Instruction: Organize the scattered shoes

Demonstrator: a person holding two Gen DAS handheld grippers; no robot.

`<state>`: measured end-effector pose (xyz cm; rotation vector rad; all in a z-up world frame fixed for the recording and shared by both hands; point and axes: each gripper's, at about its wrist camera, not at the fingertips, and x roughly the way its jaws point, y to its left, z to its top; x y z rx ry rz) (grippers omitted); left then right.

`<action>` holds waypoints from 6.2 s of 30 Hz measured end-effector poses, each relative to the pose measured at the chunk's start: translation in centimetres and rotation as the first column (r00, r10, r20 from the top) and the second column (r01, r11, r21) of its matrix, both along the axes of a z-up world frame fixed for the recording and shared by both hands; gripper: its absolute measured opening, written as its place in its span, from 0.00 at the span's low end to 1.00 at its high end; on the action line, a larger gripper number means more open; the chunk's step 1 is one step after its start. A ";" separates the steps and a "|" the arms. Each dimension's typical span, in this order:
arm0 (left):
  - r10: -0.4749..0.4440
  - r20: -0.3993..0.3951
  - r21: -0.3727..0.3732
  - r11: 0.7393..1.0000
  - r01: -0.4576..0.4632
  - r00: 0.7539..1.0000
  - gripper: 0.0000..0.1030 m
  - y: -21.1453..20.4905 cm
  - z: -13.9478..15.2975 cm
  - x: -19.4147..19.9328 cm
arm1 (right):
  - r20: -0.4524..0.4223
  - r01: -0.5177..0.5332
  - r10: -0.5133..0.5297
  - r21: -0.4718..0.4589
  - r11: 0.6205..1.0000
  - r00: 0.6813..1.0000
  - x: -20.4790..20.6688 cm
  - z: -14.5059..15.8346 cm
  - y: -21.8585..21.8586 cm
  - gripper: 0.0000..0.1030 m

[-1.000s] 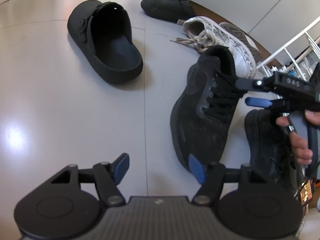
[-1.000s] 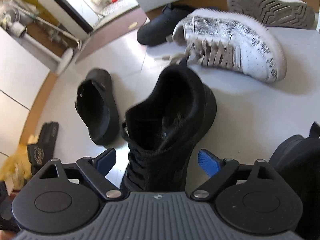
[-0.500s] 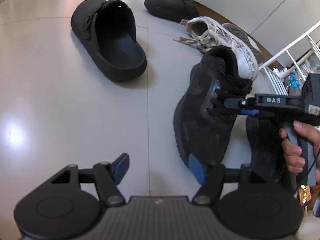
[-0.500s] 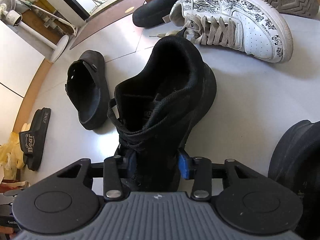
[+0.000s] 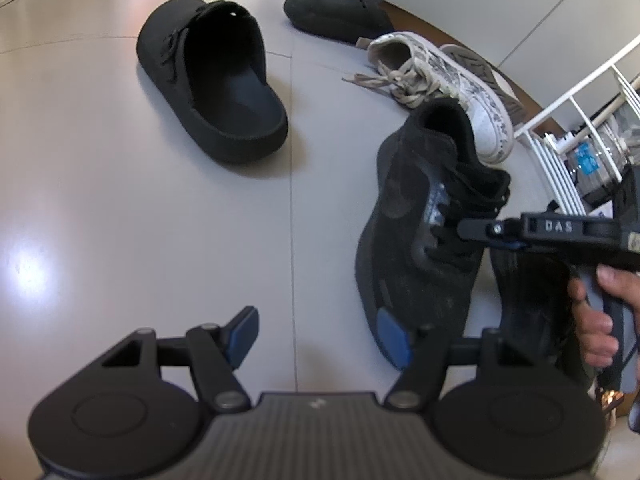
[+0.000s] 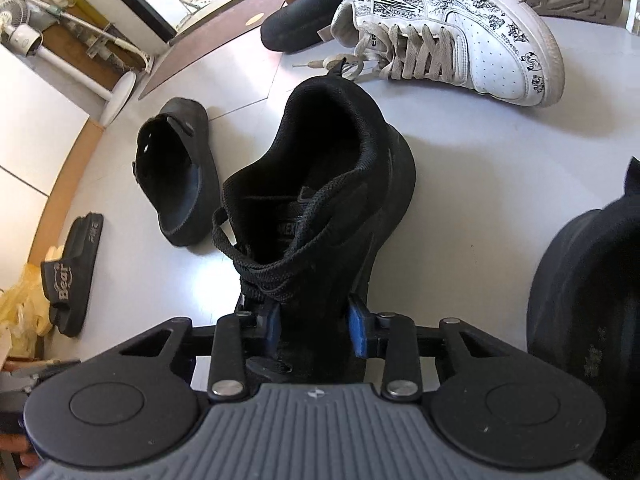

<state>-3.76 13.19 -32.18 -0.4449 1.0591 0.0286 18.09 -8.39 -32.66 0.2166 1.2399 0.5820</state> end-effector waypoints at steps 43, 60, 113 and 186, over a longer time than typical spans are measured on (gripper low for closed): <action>-0.010 -0.006 -0.021 1.000 0.010 1.000 0.66 -0.4 -0.2 0.2 | -0.044 0.000 -0.002 -0.060 0.998 0.999 -8.1 3.1 -6.9 0.73; -0.022 -0.023 -0.022 1.000 0.021 1.000 0.66 -0.8 -0.5 0.0 | 0.000 -0.038 0.039 -0.207 0.978 0.999 -8.1 -0.5 -1.2 0.88; -0.034 -0.039 -0.026 0.999 0.033 0.999 0.67 -1.1 -1.2 0.0 | 0.068 0.010 0.007 -0.242 0.970 0.998 -8.5 0.8 -4.5 0.77; -0.003 0.069 0.177 0.984 -0.009 0.998 0.67 3.6 4.0 3.0 | 0.184 0.058 -0.031 -0.144 0.988 0.982 -9.3 7.5 -12.6 0.79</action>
